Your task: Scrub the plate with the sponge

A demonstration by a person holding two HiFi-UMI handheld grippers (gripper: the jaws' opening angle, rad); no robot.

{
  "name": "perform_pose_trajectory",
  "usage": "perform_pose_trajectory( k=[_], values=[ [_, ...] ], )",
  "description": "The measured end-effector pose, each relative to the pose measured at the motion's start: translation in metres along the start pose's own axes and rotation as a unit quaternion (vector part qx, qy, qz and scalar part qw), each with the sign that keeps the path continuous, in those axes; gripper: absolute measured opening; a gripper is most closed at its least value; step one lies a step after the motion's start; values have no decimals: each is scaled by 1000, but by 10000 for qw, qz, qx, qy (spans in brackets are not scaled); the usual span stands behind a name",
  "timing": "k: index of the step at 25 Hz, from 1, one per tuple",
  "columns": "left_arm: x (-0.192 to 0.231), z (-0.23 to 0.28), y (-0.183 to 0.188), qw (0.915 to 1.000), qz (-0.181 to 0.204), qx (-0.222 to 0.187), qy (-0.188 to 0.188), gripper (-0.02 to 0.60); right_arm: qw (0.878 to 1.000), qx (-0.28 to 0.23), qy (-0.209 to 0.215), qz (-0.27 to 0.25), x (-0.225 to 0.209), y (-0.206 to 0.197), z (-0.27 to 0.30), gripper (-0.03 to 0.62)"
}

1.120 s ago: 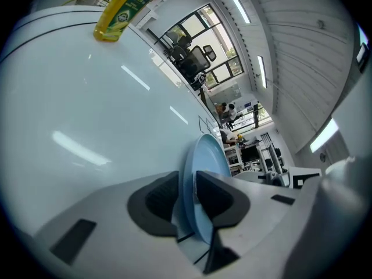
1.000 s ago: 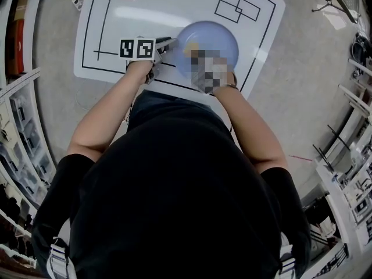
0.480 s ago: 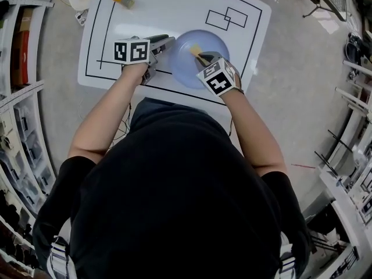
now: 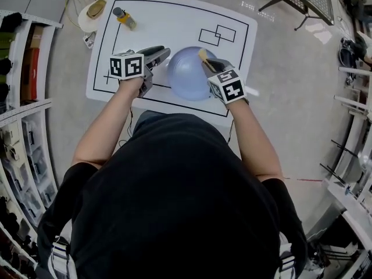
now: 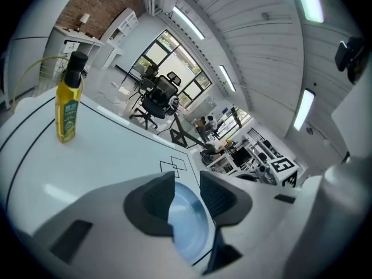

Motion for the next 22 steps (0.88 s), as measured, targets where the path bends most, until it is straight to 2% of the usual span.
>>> perform_pose_trajectory(
  k=[5,10,22],
  values=[
    [-23,-13,23,9995,219,-215,-79,141,9974,-595,-329,222,-19,22,-35,29],
    [-33,-23,40,9982,438,-391,-89,140,9926,-976,-623,363,-37,41,-63,28],
    [-61,-32,37,9951,775,-448,-418,140,9823,-1497,-1001,519,-35,59,-108,28]
  ],
)
Point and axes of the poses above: the fingertips, and each gripper's own axes: z forward along the fingers, x to its left, y out of its top, the point moved 6 cm from there along -z, backward along the fingers, and after that the axes turned 10 degrees about -x, right-handed, at the moved point
